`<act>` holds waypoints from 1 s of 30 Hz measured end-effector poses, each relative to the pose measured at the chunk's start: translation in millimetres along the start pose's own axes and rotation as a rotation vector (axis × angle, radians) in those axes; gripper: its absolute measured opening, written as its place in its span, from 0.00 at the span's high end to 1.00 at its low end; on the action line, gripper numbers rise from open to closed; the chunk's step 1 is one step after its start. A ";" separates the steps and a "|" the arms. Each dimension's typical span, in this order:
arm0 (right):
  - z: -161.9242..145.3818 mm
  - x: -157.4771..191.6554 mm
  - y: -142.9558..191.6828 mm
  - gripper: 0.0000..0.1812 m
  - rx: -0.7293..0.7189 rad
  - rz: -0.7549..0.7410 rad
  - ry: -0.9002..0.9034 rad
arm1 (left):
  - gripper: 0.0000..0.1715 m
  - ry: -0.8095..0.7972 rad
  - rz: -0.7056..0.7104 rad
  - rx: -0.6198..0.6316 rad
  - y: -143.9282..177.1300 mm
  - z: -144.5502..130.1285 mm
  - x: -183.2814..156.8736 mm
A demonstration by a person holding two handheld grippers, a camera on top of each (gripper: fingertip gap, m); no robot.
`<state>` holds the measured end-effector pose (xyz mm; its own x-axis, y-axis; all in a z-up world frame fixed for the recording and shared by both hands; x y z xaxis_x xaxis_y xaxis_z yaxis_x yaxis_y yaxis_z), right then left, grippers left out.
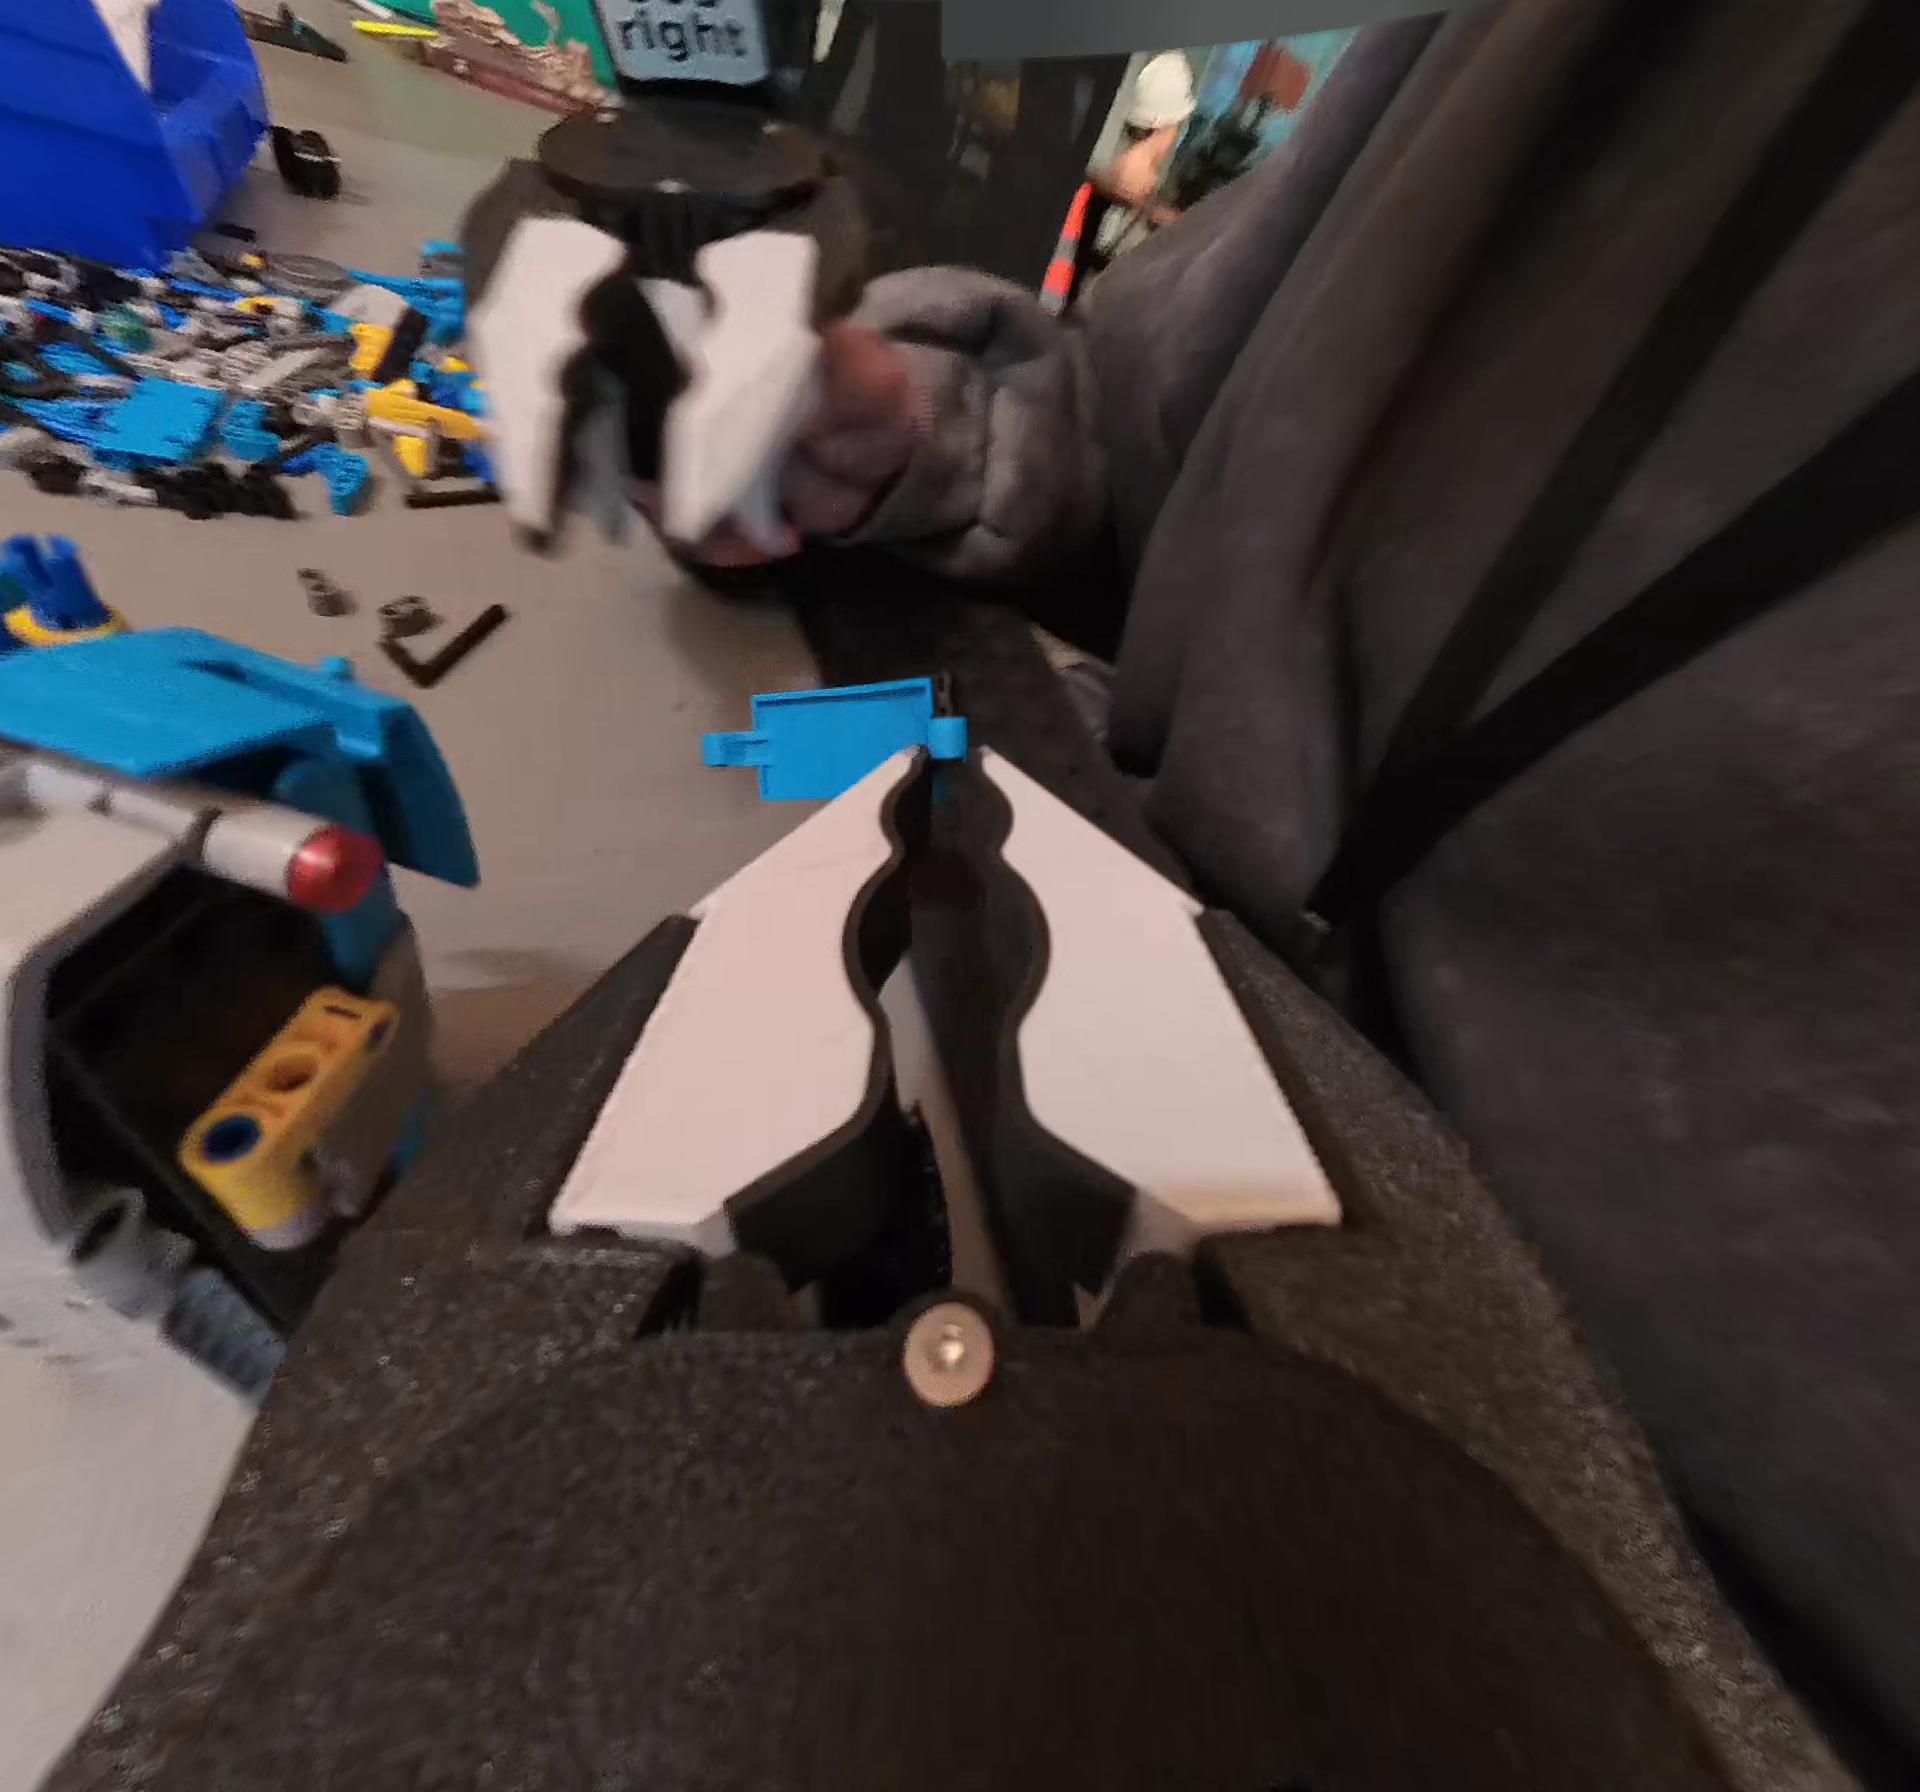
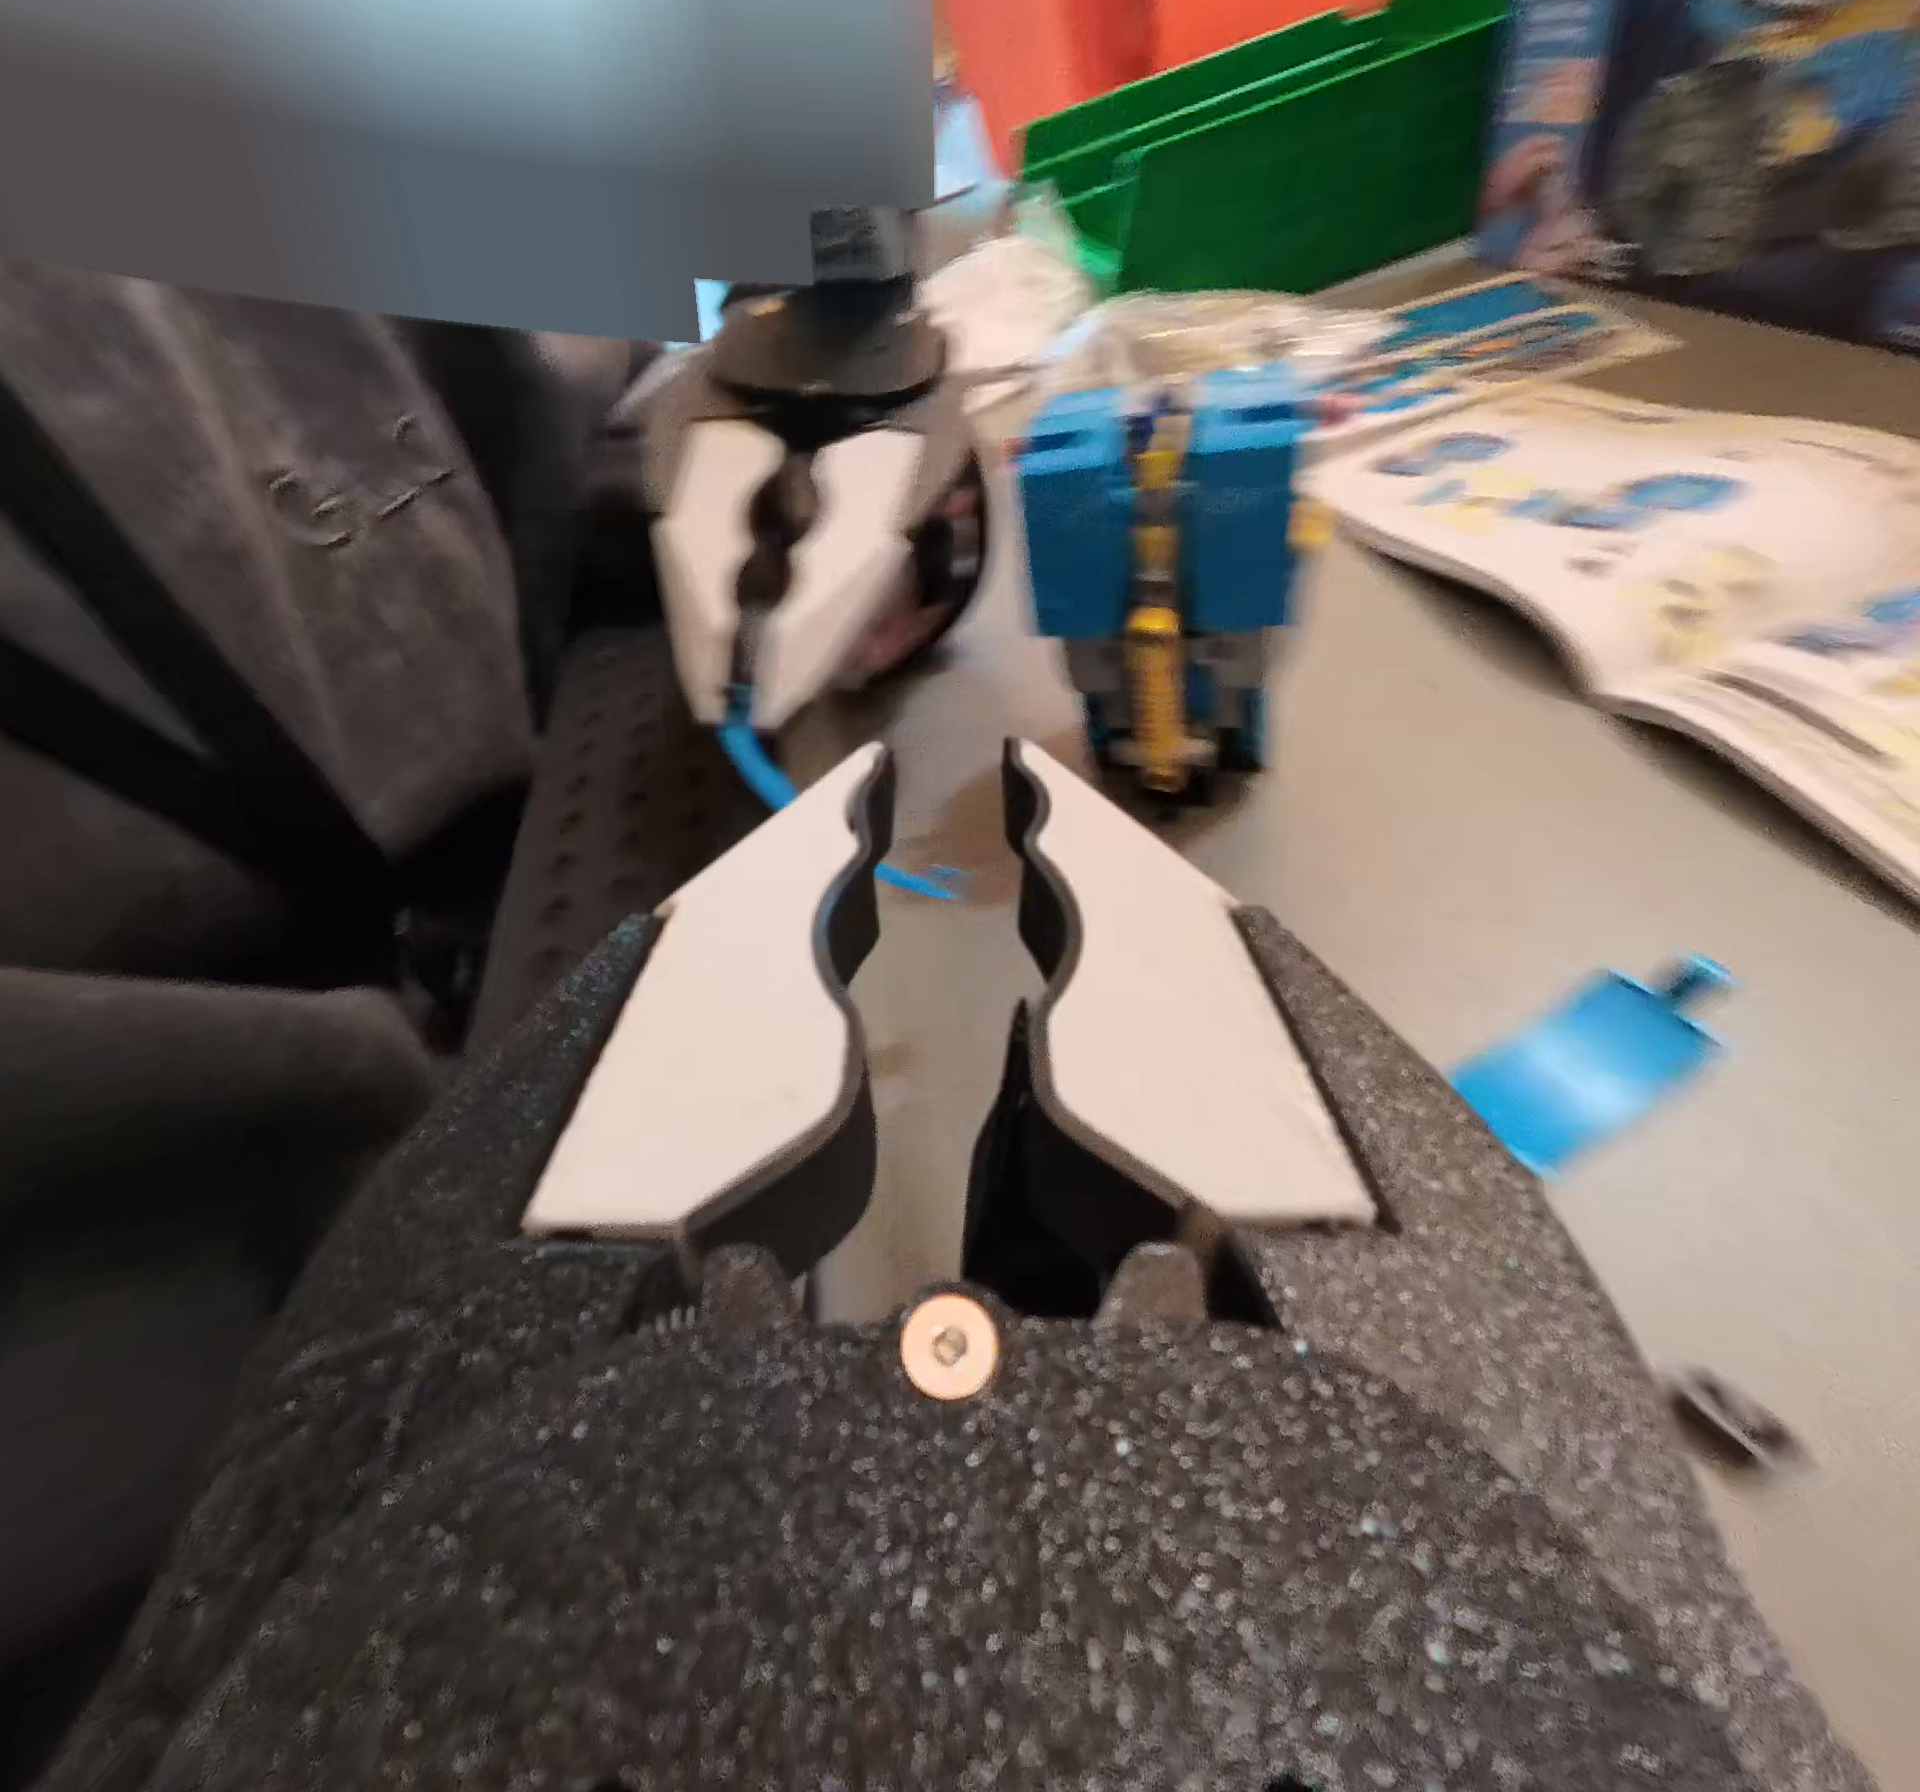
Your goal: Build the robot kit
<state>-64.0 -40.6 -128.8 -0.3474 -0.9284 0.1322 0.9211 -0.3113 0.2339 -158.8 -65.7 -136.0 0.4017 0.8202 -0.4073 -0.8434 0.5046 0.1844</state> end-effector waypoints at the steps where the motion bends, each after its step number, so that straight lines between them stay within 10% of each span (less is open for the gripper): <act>1: -1.2 -16.8 8.4 0.87 -0.009 -0.078 -0.031 | 0.97 0.044 -0.041 -0.014 2.8 0.5 -3.8; 7: -16.0 -91.5 54.3 0.82 -0.015 -0.456 -0.177 | 0.97 0.245 -0.162 -0.127 11.6 10.6 -0.8; 15: -11.7 -79.6 47.2 0.85 -0.027 -0.378 -0.129 | 0.97 0.300 -0.200 -0.168 13.2 13.9 4.0; 22: -38.9 -97.2 60.3 0.85 0.191 -0.551 -0.108 | 0.97 0.076 -0.044 -0.043 13.3 -1.4 -0.4; 30: -76.5 -66.7 65.3 0.88 0.485 -0.394 0.027 | 0.96 -0.348 0.273 0.257 12.4 -37.2 16.2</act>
<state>32.8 -14.6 -196.0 -0.6342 -0.7694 -0.0761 0.5375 -0.5095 0.6719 -176.0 -56.1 -173.6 0.3107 0.9505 0.0002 -0.8369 0.2734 0.4742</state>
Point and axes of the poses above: each gripper's, where its closed fingertips meet, y back along the fingers, z out of its top, x = y × z across the jaws, the point moved 3 cm from there along y, back along the fingers, and after that the axes turned 7 degrees about y, right-handed, at the moved point
